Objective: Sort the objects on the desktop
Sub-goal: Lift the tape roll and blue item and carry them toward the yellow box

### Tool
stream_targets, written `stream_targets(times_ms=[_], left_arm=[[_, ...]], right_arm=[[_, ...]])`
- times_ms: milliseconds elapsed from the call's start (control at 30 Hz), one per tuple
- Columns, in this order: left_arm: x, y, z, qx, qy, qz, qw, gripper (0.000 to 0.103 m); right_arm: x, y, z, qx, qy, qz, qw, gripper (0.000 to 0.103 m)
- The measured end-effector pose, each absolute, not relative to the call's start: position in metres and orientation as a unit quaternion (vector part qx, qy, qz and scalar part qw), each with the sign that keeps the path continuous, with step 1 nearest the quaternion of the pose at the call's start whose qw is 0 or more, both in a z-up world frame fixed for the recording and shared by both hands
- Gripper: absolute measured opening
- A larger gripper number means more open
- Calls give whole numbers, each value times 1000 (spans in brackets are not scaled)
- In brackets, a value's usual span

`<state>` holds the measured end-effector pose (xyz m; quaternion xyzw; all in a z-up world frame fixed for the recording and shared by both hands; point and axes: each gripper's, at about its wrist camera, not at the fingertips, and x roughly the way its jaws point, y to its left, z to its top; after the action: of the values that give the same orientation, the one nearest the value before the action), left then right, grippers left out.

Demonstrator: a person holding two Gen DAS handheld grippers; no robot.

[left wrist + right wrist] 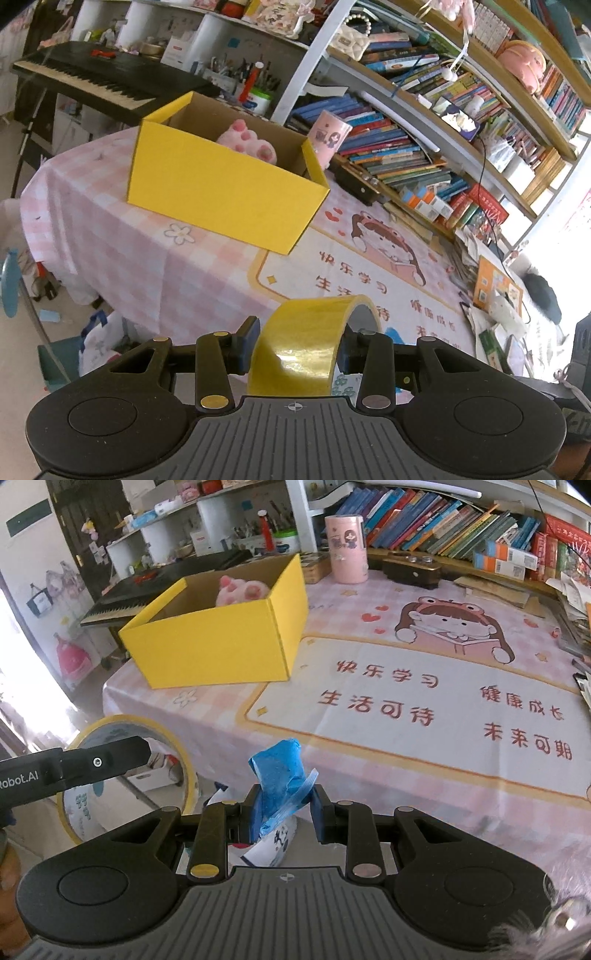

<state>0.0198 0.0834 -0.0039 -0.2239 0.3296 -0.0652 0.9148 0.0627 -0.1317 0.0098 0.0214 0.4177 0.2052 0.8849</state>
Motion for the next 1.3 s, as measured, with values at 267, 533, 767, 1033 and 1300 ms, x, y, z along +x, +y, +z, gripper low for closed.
stream_targets(times_ms=[267,533,767,1033,1300], left_arm=[[4,98,-5,-231,324,-56,916,39],[-6,111,-5,-237,320,-45,916,39],[-9,118,-4,-239,314,-42,918,39],[-12,126,-2,-242,304,-36,921,39],[-12,129,1,-245,294,-28,923,39]], right_arm=[[48,-114,10,14,419,219,881,25],[41,-98,11,2,416,234,879,25],[39,-89,13,-3,412,240,879,25],[38,-80,17,-10,405,247,880,25],[40,-73,20,-19,398,258,880,25]])
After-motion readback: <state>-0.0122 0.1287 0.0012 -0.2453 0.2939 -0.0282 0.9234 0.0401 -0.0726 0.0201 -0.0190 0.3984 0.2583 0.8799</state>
